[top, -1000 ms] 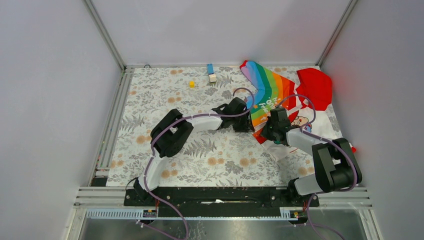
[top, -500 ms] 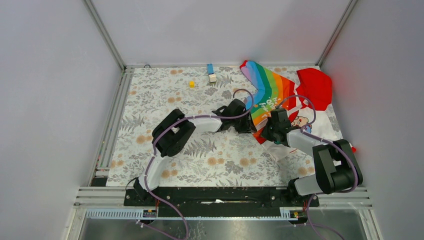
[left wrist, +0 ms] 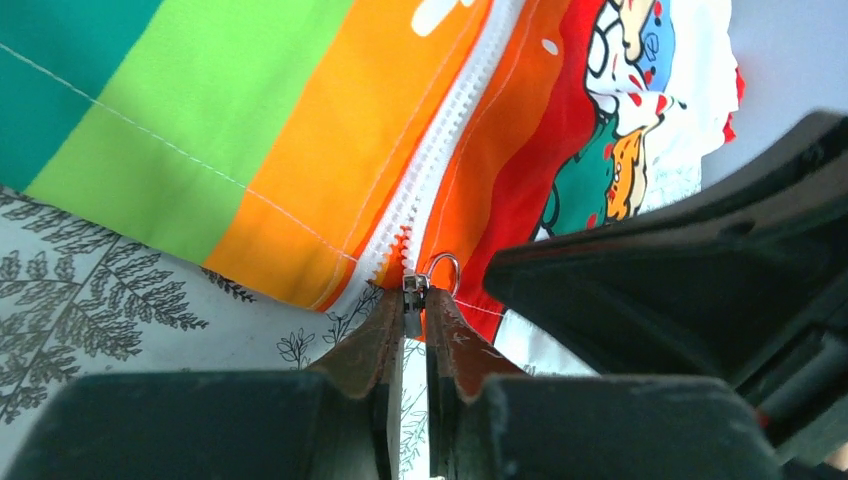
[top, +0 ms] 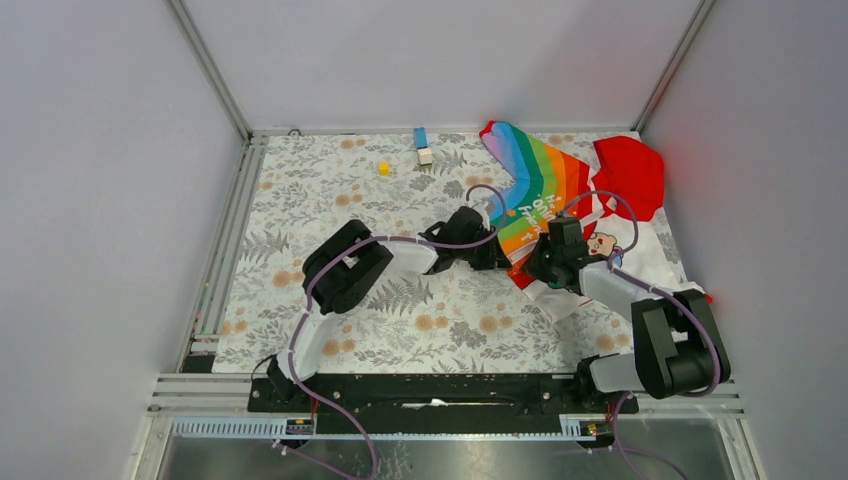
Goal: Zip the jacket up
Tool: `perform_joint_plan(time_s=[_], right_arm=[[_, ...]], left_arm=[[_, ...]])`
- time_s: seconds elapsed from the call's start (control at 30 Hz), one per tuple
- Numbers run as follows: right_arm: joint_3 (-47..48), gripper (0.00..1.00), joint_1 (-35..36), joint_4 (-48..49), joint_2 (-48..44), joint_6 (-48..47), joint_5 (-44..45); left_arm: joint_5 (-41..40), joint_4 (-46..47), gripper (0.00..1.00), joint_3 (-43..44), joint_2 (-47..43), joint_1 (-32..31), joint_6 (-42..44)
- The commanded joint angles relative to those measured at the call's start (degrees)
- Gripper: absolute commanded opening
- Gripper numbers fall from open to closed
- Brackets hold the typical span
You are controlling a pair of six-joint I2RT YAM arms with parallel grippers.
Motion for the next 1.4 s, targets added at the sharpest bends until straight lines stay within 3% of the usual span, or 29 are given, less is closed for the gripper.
perform_joint_plan(time_s=[0.0, 0.07, 0.17, 0.23, 0.63, 1.0, 1.2, 1.37], right_arm=[[0.75, 0.26, -4.58, -1.19, -2.68, 2.01, -6.76], [1.13, 0.41, -6.19, -2.19, -3.49, 4.42, -8.87], [1.57, 0.72, -7.15, -3.88, -4.80, 11.22, -7.48], [2.79, 0.78, -7.67, -6.91, -4.67, 15.71, -5.72], [5.07, 0.75, -8.02, -11.41, -6.49, 23.33, -3.81], [4.93, 0.58, -8.53, -11.57, -4.90, 30.18, -7.30], [2.75, 0.58, -8.61, -10.74, -5.21, 32.66, -10.66], [1.39, 0.42, -8.64, -10.13, -6.31, 33.94, -9.10]], left_arm=[[4.35, 10.08, 0.05, -3.70, -3.34, 0.51, 6.32], [5.92, 13.76, 0.04, -5.21, -3.41, 0.69, 7.63], [8.88, 20.70, 0.00, -7.55, -3.62, 0.83, 8.69], [10.75, 25.69, 0.00, -8.97, -4.03, 0.71, 9.20], [17.47, 42.33, 0.00, -11.89, -5.14, -0.16, 13.92], [18.51, 37.85, 0.00, -9.84, -4.84, -1.08, 19.84], [17.10, 34.50, 0.00, -9.01, -5.03, -1.14, 22.46], [16.99, 34.11, 0.00, -8.66, -4.90, -1.15, 23.10]])
